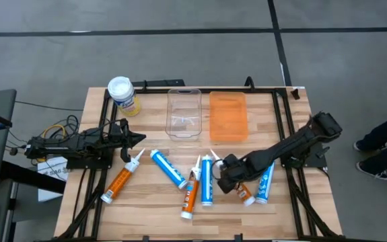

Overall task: Pick & place silicon tubes, Sealant and Lysol wipes
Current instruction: Put the right orange sealant into the orange bin

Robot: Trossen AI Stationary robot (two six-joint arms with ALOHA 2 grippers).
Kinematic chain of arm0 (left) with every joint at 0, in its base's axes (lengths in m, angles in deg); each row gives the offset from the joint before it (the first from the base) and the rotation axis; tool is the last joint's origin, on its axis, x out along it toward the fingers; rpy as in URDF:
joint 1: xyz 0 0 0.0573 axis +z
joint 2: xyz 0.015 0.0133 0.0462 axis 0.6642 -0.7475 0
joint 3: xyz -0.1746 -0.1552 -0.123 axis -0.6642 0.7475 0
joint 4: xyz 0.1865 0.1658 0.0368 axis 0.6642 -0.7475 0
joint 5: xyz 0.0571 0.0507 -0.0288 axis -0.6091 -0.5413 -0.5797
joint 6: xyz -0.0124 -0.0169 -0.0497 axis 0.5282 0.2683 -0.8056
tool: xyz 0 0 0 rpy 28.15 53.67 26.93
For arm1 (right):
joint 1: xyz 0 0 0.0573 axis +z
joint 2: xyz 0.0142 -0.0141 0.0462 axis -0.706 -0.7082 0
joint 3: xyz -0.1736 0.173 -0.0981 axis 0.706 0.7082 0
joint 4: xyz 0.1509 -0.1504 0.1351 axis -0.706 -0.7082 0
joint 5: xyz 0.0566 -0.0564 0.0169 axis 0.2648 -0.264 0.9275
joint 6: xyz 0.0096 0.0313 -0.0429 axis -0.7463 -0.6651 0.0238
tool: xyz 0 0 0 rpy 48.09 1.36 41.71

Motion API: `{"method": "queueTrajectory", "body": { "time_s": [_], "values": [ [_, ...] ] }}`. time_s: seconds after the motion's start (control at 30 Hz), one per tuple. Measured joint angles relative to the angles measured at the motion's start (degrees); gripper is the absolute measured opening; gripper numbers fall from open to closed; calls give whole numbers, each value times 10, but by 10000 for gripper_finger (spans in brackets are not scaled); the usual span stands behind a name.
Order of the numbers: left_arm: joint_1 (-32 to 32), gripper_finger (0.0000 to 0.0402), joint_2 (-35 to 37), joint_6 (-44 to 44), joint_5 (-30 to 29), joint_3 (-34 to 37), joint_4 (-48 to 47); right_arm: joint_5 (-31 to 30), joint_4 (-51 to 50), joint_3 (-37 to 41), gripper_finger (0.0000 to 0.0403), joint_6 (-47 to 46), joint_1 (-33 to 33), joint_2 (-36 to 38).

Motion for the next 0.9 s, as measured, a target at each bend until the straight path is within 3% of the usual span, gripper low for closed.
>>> {"method": "queueTrajectory", "body": {
  "time_s": [0.13, 0.3, 0.47, 0.67, 0.9],
  "values": [
    [0, 0, 0, 0, 0, 0, 0, -31, 0, 0, 191, -47, 0, 63],
    [0, 0, 0, 0, 0, 0, 0, -128, 1, -1, 191, -97, -22, 154],
    [0, 0, 0, 0, 0, 0, 0, -216, 1, -2, 191, -53, -95, 216],
    [0, 0, 0, 0, 0, 0, 0, -214, 5, -2, 191, 95, -235, 232],
    [0, 0, 0, -16, 0, 0, 0, -149, 28, -2, 189, 255, -386, 216]
  ]
}}
